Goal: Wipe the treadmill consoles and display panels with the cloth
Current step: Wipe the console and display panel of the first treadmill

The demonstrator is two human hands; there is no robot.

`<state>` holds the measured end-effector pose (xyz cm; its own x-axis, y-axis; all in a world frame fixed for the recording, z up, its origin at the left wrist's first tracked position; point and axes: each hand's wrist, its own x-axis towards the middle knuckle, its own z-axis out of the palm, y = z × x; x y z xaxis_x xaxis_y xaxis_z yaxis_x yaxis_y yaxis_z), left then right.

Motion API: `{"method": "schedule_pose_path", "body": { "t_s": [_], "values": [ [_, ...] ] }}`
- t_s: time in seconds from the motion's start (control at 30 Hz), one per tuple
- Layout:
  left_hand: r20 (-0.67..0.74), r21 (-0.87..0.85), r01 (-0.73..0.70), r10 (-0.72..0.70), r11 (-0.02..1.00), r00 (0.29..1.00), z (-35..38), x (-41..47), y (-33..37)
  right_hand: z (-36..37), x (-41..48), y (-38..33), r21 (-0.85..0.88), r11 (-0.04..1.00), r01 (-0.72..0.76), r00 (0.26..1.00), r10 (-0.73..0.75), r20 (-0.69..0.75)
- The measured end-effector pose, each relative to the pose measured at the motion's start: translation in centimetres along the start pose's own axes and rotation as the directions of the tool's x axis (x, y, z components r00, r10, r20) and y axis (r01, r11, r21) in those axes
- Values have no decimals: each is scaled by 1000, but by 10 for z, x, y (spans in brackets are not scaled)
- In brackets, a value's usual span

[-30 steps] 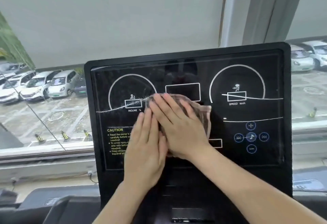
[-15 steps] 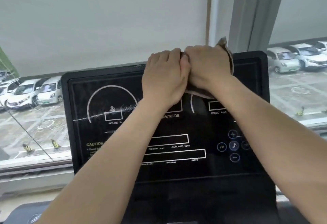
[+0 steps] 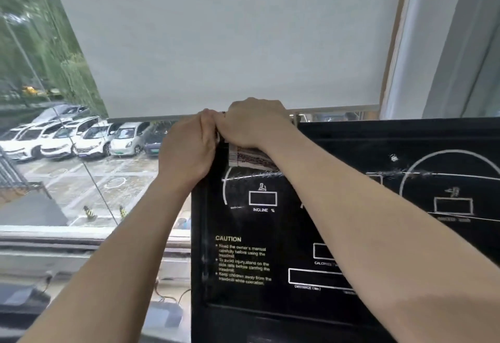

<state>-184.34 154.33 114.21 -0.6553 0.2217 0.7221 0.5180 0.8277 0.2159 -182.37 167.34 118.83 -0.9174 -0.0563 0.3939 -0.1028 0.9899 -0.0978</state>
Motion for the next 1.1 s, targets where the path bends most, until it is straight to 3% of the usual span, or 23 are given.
{"method": "schedule_pose_path", "body": {
  "t_s": [0.13, 0.2, 0.27, 0.33, 0.43, 0.67, 0.8, 0.97, 1.1],
  "values": [
    [-12, -198, 163, -169, 967, 986, 6, -6, -7, 25, -1, -28, -54, 998, -40, 940, 19, -341],
    [-21, -269, 194, -208, 943, 978, 11, -10, -7, 35, -6, -28, -107, 994, -26, 911, -21, -412],
    [-67, -320, 149, -179, 936, 982, 14, -13, -1, 42, -14, -16, -177, 984, -9, 882, -75, -464],
    [-116, -160, 24, -43, 987, 992, 20, -20, 14, 43, -30, 8, -179, 984, -7, 846, -90, -525],
    [-59, -4, -141, 141, 990, 988, 31, -31, 54, 40, -65, 58, -181, 983, -20, 863, -75, -500],
    [33, 18, -401, 400, 916, 916, 71, -51, 180, 15, -156, 173, -134, 958, -253, 846, 152, -510],
    [129, 43, -513, 505, 857, 854, 93, -103, 208, 47, -222, 186, -81, 931, -356, 828, 274, -490],
    [242, 0, -627, 608, 779, 756, 106, -200, 200, 109, -317, 182, -158, 944, -290, 903, 215, -373],
    [178, 62, -594, 577, 802, 798, 106, -156, 224, 73, -281, 213, -184, 947, -262, 886, 161, -435]
  ]
}}
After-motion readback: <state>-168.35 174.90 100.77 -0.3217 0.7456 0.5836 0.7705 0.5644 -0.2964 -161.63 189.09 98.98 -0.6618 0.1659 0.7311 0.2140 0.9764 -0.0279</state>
